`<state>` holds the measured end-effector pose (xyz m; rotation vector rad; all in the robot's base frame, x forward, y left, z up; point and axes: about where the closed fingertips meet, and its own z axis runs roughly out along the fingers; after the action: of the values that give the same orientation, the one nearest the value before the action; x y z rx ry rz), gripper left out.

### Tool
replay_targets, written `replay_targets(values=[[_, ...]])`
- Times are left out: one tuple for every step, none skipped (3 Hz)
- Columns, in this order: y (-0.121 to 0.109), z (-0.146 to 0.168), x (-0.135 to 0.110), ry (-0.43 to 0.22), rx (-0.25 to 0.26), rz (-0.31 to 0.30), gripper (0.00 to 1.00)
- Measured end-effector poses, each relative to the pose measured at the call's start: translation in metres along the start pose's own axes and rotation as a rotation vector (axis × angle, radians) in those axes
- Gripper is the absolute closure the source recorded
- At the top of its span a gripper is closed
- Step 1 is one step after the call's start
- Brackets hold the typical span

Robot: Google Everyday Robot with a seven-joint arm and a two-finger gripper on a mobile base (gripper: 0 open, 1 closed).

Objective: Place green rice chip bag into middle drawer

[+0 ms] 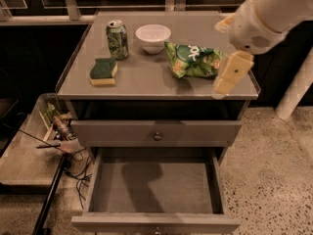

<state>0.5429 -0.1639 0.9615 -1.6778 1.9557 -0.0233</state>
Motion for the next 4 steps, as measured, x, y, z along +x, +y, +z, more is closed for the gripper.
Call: replay_targets(values=[[-0.031, 0.041, -0.007, -0.013, 0.005, -0.004, 0.00], [-0.059, 0.075, -0.004, -0.043, 0.042, 0.002, 0.00], [-0.088, 0.097, 0.009, -0.103, 0.087, 0.019, 0.00], [-0.105, 0.120, 0.022, -0.141, 0.099, 0.036, 0.00]])
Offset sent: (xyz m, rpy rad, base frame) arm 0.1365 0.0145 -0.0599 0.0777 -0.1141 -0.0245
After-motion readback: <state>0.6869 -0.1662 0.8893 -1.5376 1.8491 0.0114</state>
